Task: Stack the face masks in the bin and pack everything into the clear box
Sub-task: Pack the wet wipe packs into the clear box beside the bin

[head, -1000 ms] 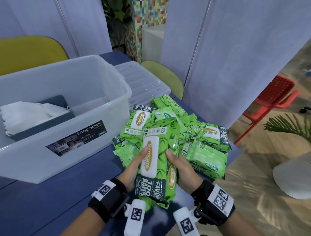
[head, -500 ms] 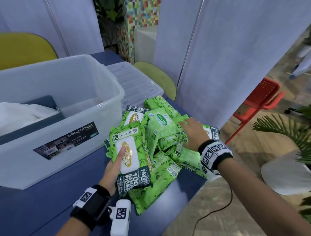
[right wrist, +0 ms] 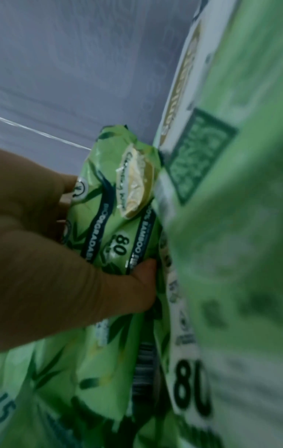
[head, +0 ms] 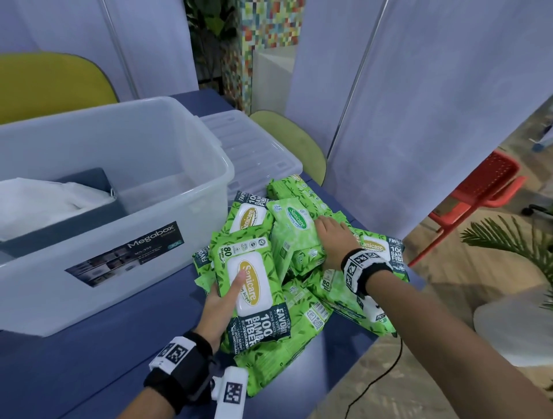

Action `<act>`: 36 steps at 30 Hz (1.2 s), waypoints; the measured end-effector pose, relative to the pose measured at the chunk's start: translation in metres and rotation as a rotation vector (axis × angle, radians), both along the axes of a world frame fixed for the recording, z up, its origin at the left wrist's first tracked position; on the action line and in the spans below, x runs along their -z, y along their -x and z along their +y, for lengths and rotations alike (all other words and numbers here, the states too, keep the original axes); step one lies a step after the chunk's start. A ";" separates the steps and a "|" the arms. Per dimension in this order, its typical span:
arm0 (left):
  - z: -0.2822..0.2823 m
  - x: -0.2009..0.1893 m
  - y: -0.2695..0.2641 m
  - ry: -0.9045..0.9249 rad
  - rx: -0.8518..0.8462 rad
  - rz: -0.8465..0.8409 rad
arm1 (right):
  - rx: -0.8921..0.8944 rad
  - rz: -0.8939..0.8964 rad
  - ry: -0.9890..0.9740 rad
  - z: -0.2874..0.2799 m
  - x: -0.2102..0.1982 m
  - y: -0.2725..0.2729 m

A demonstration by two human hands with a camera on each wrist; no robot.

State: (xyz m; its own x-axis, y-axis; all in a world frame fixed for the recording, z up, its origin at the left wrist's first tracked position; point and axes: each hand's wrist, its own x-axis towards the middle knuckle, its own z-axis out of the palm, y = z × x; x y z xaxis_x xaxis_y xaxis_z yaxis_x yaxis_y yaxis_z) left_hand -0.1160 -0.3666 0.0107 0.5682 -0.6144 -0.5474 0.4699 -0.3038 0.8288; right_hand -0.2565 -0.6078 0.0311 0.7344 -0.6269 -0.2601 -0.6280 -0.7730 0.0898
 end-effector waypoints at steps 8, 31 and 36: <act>0.001 -0.008 0.002 0.019 0.019 0.007 | 0.013 -0.081 -0.097 -0.009 -0.036 -0.005; 0.001 0.002 0.004 0.006 0.038 -0.064 | 0.010 -0.119 -0.235 -0.015 -0.038 -0.002; 0.001 0.001 0.005 0.012 0.045 -0.060 | -0.001 -0.119 -0.311 -0.026 -0.060 -0.014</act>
State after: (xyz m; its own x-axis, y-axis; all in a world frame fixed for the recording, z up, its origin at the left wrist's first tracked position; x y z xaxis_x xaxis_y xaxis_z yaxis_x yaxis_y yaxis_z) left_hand -0.1206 -0.3652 0.0101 0.5712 -0.6467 -0.5055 0.4053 -0.3134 0.8588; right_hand -0.2425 -0.6335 0.0913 0.7716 -0.5305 -0.3511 -0.6194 -0.7523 -0.2246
